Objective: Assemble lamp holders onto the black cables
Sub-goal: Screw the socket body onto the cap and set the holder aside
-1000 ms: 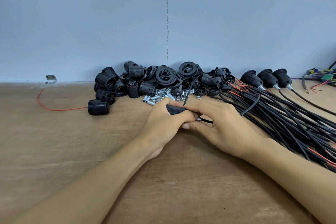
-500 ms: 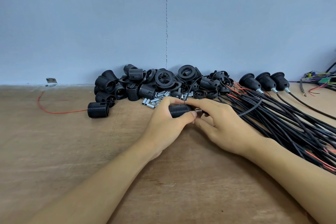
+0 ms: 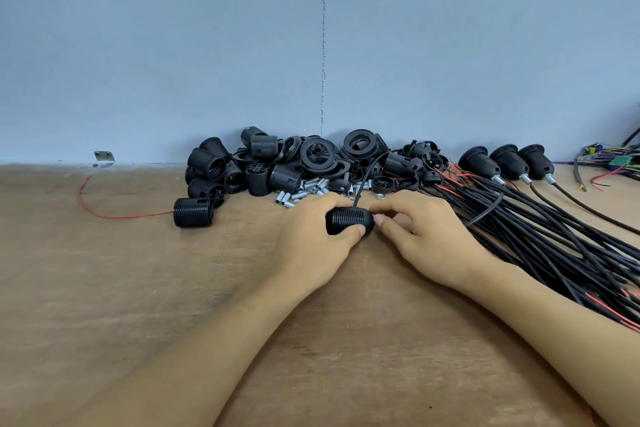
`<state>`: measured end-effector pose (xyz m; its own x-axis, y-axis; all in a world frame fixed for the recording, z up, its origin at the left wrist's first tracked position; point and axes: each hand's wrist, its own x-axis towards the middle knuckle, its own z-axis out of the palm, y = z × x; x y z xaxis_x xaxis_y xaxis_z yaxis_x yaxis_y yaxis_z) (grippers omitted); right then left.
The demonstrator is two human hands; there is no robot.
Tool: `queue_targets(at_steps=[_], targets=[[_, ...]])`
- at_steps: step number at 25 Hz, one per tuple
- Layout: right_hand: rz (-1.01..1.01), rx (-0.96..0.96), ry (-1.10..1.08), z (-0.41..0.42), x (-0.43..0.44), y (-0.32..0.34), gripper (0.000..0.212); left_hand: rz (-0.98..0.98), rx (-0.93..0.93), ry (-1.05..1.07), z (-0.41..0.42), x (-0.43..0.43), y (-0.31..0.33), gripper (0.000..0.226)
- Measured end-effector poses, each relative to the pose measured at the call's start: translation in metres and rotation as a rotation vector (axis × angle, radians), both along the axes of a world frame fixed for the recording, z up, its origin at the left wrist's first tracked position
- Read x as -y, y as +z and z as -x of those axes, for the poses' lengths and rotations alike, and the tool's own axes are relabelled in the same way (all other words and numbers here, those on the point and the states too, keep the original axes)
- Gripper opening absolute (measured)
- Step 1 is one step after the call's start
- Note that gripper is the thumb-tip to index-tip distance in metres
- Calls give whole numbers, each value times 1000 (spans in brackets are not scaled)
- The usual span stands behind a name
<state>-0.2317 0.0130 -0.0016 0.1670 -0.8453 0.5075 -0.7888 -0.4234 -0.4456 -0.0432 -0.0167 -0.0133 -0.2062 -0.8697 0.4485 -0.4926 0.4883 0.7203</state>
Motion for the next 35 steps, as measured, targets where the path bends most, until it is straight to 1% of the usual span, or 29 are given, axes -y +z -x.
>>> queue_targets(at_steps=[3, 5, 8, 10, 13, 14, 16, 18, 23, 26, 29, 31, 32, 33, 35], targets=[[46, 93, -111, -10, 3, 3, 15, 16, 2, -18, 4, 0, -1, 23], [68, 93, -154, -17, 6, 9, 14, 26, 23, -34, 5, -4, -1, 26], [71, 48, -173, -30, 26, 26, 13, 5, 75, -33, 7, -3, -1, 33], [-1, 23, -199, -44, 49, 37, 23, -63, 68, -31, 5, 0, -1, 37], [-85, -114, -243, -70, 80, 41, 39, -150, -10, -72, 1, 6, -3, 36], [-103, -154, -259, -77, 88, 40, 41, -173, -49, -77, 0, 8, -3, 33], [-131, -178, -293, -83, 100, 39, 36, -204, -103, -68, -1, 10, -3, 31], [-127, -135, -313, -83, 106, 38, 29, -200, -103, -64, -3, 10, -3, 31], [-54, 57, -342, -77, 103, 37, 21, -188, -58, -72, -5, 6, 0, 30], [-14, 143, -353, -70, 97, 39, 17, -142, -7, -111, -6, 1, 0, 32], [56, 222, -326, -63, 82, 46, 14, -140, -6, -183, -6, -2, 0, 36], [76, 292, -255, -58, 65, 48, 10, -187, -68, -227, -7, -2, 0, 32], [66, 329, -217, -54, 54, 47, 7, -229, -131, -241, -8, -1, 1, 31], [33, 359, -185, -50, 44, 44, 4, -277, -201, -249, -8, 0, 2, 32], [-95, 391, -157, -39, 26, 37, 2, -352, -301, -252, -7, 2, 3, 42]])
